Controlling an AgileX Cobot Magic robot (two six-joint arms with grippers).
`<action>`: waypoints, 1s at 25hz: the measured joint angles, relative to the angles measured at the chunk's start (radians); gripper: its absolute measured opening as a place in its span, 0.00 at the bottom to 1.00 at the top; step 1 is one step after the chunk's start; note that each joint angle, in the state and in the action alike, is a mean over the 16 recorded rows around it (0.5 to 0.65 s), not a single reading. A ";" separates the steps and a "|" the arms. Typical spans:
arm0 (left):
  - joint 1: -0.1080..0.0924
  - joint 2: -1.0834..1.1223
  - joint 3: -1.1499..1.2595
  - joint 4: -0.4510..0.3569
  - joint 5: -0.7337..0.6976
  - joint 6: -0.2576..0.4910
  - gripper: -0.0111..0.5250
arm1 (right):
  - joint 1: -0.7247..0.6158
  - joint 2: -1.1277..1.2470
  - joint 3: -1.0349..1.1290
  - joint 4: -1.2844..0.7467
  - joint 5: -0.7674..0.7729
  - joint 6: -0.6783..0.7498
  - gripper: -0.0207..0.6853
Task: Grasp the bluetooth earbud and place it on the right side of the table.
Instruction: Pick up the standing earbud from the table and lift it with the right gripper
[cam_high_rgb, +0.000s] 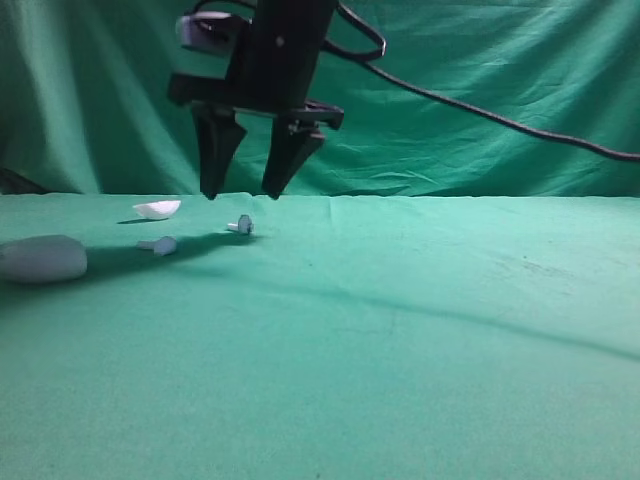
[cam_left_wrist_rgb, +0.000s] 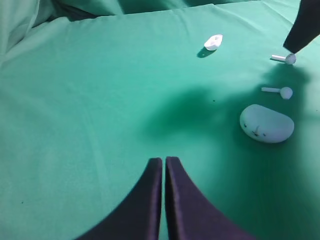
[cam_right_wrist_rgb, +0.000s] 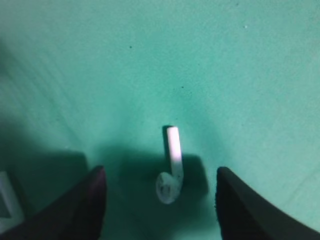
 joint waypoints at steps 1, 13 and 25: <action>0.000 0.000 0.000 0.000 0.000 0.000 0.02 | 0.000 0.004 -0.001 -0.004 -0.004 0.000 0.64; 0.000 0.000 0.000 0.000 0.000 0.000 0.02 | 0.000 0.025 -0.012 -0.033 -0.015 0.001 0.28; 0.000 0.000 0.000 0.000 0.000 0.000 0.02 | -0.006 -0.081 -0.078 -0.060 0.119 0.048 0.16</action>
